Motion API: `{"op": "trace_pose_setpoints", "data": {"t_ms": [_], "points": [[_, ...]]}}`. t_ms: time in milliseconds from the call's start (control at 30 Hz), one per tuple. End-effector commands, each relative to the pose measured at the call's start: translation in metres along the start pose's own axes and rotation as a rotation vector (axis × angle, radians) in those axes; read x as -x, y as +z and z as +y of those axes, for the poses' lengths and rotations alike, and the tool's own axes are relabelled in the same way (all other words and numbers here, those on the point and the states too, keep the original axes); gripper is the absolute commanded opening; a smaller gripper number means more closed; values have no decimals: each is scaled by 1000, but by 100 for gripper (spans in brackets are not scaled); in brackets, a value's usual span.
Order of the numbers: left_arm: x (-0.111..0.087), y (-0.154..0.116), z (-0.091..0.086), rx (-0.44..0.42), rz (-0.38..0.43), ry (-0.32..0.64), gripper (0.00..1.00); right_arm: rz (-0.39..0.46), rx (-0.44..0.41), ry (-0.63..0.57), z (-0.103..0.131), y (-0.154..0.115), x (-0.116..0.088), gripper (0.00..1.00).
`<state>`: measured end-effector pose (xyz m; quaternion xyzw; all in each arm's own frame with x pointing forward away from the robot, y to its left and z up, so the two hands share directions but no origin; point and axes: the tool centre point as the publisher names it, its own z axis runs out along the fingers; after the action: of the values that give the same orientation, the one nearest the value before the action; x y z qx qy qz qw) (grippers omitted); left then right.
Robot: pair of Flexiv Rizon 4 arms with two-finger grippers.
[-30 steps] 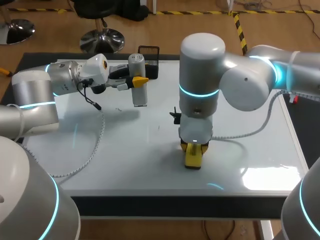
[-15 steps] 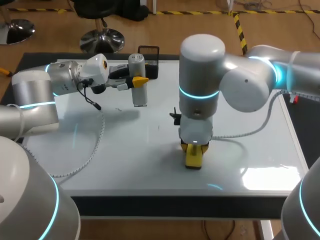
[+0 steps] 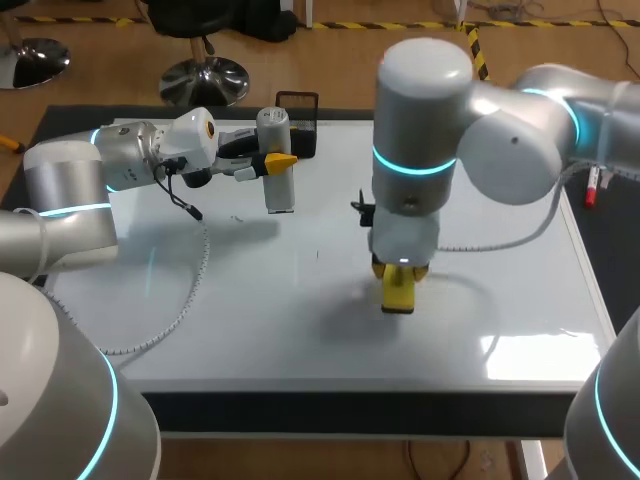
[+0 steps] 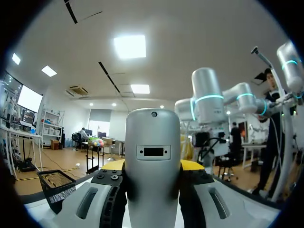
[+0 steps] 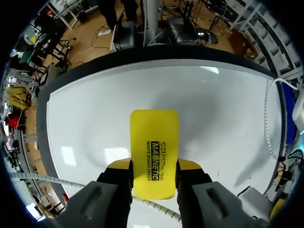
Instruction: Pick up the inspection probe, press it on each red-marked spot on the whiteboard one by one, put down the probe, pick up the eraser, and wipe off all the red marks.
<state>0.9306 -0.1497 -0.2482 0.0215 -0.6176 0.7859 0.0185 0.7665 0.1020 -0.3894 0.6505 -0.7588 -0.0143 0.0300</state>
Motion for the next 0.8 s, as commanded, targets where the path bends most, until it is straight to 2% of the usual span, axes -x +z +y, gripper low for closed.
{"op": "trace_pose_setpoints", "data": {"t_ms": [33,300,800], "points": [[-1,0,-1,0,-2,2,0,4,0,-7,-7,-15,-5,0],[-1,0,-1,0,-2,2,0,-39,35,-1,-29,-19,-12,0],[-1,0,-1,0,-2,2,0,-58,67,28,-76,-28,-35,0]]}}
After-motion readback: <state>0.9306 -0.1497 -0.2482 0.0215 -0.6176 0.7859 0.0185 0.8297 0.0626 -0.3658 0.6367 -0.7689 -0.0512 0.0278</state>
